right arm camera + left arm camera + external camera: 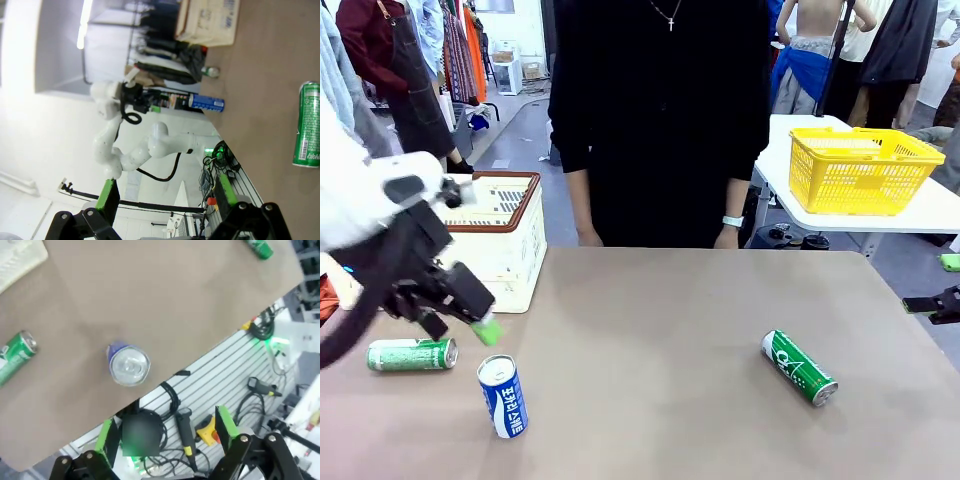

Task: Place the drinks into the Shopping basket.
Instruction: Pick up one drink and place it into the Shopping basket.

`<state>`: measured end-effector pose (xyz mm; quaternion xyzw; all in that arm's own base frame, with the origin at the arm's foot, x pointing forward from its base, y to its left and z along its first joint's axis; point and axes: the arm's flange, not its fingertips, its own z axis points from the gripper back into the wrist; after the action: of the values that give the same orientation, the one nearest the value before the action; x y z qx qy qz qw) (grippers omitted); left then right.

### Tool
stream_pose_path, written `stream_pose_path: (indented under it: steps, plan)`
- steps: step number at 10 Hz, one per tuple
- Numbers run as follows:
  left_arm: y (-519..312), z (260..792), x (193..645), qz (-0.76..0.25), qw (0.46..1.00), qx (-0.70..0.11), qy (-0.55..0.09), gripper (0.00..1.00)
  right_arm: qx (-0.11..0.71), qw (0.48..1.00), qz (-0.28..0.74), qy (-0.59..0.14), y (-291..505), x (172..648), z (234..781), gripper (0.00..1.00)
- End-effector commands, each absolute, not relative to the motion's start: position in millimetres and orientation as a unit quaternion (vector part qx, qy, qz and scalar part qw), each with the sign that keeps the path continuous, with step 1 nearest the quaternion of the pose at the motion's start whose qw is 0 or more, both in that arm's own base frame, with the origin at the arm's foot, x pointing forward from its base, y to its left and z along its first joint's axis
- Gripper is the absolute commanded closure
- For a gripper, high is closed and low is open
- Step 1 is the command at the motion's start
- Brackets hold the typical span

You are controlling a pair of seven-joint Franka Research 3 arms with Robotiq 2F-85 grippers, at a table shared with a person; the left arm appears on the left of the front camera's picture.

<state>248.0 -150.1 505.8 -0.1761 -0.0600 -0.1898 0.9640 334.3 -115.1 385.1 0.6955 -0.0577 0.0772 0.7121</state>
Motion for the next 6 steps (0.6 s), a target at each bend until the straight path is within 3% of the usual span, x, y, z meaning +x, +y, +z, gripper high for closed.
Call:
stream_pose_path:
  steps: [1,3,6]
  plan:
    - [-169,463,238,-0.15,0.977,-0.138,-0.056,0.0,0.695,0.714,0.074,-0.048,-116,334,391,0.0]
    - [-184,445,241,-0.109,0.988,-0.079,-0.069,0.0,0.695,0.714,0.074,-0.048,-116,334,391,0.0]
    - [-188,416,255,-0.081,0.996,-0.012,-0.034,0.0,0.695,0.714,0.074,-0.048,-116,334,391,0.0]
